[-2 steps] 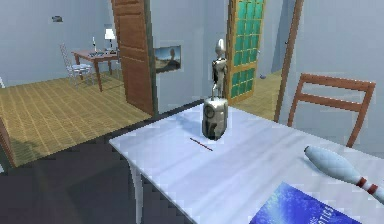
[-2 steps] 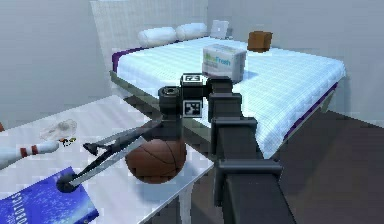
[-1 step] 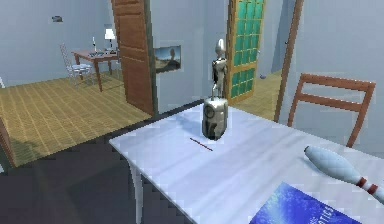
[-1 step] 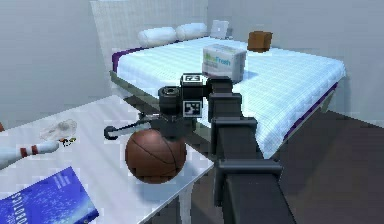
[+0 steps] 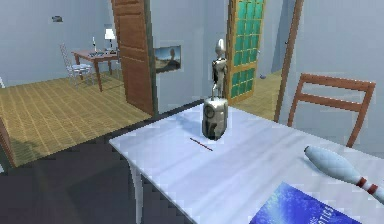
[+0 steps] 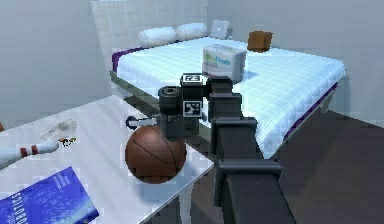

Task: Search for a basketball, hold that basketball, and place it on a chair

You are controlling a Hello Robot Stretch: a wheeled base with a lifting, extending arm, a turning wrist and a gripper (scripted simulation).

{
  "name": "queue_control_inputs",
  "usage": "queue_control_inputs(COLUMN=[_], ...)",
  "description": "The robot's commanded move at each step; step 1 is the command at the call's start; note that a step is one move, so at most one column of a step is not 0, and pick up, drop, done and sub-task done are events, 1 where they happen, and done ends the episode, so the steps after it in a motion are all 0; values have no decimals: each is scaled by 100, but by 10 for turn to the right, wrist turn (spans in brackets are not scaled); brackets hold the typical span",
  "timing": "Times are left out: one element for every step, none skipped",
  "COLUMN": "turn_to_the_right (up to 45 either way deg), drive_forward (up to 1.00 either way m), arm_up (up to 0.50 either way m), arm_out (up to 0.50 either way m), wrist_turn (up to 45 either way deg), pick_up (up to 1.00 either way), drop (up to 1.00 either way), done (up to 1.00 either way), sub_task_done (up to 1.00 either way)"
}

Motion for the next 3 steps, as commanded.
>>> queue_control_inputs(turn_to_the_right=[0, 0, 0], drive_forward=[0, 0, 0], arm_up=[-20, 0, 10], arm_out=[0, 0, 0], wrist_turn=[0, 0, 0], pick_up=[0, 100, 0], drop=[0, 0, 0], done=[0, 0, 0], sub_task_done=[0, 0, 0])
